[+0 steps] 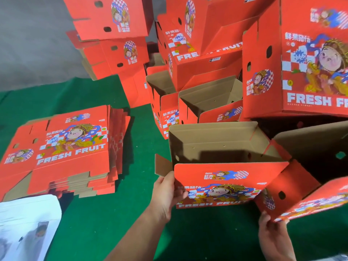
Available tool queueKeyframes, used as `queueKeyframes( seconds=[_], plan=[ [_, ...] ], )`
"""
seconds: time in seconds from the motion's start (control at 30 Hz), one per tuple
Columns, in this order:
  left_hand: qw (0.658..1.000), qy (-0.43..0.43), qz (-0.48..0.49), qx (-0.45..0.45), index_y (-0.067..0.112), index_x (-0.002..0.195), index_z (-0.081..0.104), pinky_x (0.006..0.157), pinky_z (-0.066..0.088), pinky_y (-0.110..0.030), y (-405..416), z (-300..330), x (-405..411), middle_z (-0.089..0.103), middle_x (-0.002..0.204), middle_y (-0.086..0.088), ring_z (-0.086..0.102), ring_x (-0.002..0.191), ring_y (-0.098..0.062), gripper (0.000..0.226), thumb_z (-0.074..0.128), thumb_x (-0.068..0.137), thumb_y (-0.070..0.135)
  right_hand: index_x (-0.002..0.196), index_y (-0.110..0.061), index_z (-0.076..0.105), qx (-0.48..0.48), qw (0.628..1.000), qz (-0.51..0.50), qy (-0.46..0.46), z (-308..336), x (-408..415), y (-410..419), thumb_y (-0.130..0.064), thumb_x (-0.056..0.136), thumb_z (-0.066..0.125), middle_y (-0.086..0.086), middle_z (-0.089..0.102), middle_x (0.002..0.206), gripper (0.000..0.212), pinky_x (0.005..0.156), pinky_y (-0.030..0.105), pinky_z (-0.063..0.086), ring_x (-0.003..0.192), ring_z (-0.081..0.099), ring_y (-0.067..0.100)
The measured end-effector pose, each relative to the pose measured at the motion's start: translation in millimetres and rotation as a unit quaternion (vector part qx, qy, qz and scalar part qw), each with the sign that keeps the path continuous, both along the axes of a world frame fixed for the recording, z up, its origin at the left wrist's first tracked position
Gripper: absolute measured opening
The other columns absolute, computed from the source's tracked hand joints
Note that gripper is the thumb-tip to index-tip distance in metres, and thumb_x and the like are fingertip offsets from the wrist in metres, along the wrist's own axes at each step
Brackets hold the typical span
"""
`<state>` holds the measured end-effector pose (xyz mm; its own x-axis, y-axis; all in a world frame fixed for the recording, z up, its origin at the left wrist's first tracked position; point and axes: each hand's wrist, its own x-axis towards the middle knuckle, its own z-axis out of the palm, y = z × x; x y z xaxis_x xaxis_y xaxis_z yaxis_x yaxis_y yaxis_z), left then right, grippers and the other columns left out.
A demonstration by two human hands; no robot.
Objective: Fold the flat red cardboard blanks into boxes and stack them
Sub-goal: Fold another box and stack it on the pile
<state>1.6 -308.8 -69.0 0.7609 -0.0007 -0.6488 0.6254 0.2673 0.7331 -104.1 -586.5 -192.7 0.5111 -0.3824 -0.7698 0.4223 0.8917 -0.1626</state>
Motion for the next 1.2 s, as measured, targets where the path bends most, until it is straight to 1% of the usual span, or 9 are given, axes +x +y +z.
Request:
queueKeyframes(
  seconds=[0.07,0.17,0.27,0.37,0.6,0.73,0.83,0.97,1.2],
  plan=[
    [1.000,-0.006,-0.001,0.005,0.010,0.105,0.062,0.075,0.065,-0.038,-3,0,1,0.069,0.077,-0.009,0.064,0.067,-0.019,0.021,0.066,0.095,0.028,0.076,-0.040,0.083,0.074,0.996,-0.020,-0.040,7,18,-13,-0.039,0.108,0.045,-0.013,0.069,0.109,0.050,0.068,0.006,0.052,0.091,0.059,0.007],
    [1.000,-0.011,0.012,0.009,0.003,0.114,0.063,0.085,0.062,-0.046,-8,3,3,0.073,0.088,-0.013,0.069,0.083,-0.026,0.029,0.065,0.096,0.026,0.151,-0.008,0.049,0.056,0.996,0.020,0.074,13,18,-27,-0.035,0.112,0.032,0.019,0.065,0.112,0.050,0.094,0.005,0.046,0.120,0.060,0.022],
    [1.000,-0.016,0.022,0.011,-0.005,0.122,0.062,0.087,0.062,-0.048,-13,5,3,0.073,0.089,-0.014,0.071,0.085,-0.026,0.035,0.061,0.099,0.022,0.141,0.016,-0.006,0.042,0.993,0.107,-0.007,31,16,-41,-0.046,0.109,0.006,0.060,0.008,0.124,0.070,0.124,0.018,0.000,0.153,-0.001,0.042],
    [0.999,-0.017,0.035,0.014,-0.011,0.120,0.063,0.088,0.061,-0.049,-17,3,7,0.070,0.090,-0.019,0.069,0.087,-0.028,0.036,0.054,0.102,0.019,0.141,-0.019,0.060,-0.055,0.977,0.007,0.207,51,44,-43,-0.035,0.105,0.040,0.010,0.067,0.131,0.044,0.104,0.040,0.052,0.132,0.057,0.028],
    [0.998,-0.018,0.055,-0.008,0.004,0.088,0.070,0.068,0.059,-0.034,-19,4,9,0.067,0.074,-0.013,0.065,0.068,-0.017,0.020,0.054,0.098,0.011,0.126,-0.010,0.051,-0.195,0.932,0.277,0.128,32,61,27,0.000,0.101,0.055,0.017,0.060,0.125,0.026,0.081,0.027,0.060,0.107,0.065,0.028],
    [0.998,-0.020,0.057,-0.026,0.007,0.076,0.067,0.070,0.059,-0.034,-24,10,14,0.063,0.068,-0.011,0.061,0.059,-0.013,0.024,0.054,0.096,0.009,0.116,-0.015,0.062,-0.156,0.956,0.232,0.090,48,84,15,-0.024,0.096,0.054,0.010,0.067,0.116,0.023,0.100,0.048,0.052,0.115,0.062,0.033],
    [1.000,-0.018,0.011,-0.023,0.007,0.086,0.067,0.067,0.061,-0.033,-26,15,25,0.066,0.074,-0.013,0.065,0.062,-0.015,0.017,0.055,0.097,0.013,0.122,-0.002,0.061,-0.126,0.958,0.234,0.111,57,103,17,-0.014,0.090,0.074,0.014,0.068,0.117,0.036,0.082,0.011,0.047,0.100,0.060,0.023],
    [0.998,-0.007,-0.064,0.007,0.016,0.098,0.058,0.065,0.058,-0.028,-26,22,48,0.069,0.065,0.003,0.065,0.054,-0.006,0.009,0.056,0.101,0.025,0.132,0.006,0.052,-0.281,0.919,0.193,0.199,63,107,18,-0.017,0.087,0.070,0.032,0.059,0.131,0.053,0.096,0.046,0.053,0.111,0.062,0.041],
    [0.996,-0.037,-0.083,0.020,0.021,0.094,0.053,0.067,0.059,-0.025,-8,34,62,0.067,0.060,0.009,0.061,0.049,-0.002,0.011,0.054,0.100,0.030,0.135,-0.031,0.062,-0.241,0.949,0.188,0.083,91,115,44,-0.039,0.101,0.041,-0.010,0.069,0.132,0.041,0.116,0.045,0.040,0.127,0.059,0.018]
  ],
)
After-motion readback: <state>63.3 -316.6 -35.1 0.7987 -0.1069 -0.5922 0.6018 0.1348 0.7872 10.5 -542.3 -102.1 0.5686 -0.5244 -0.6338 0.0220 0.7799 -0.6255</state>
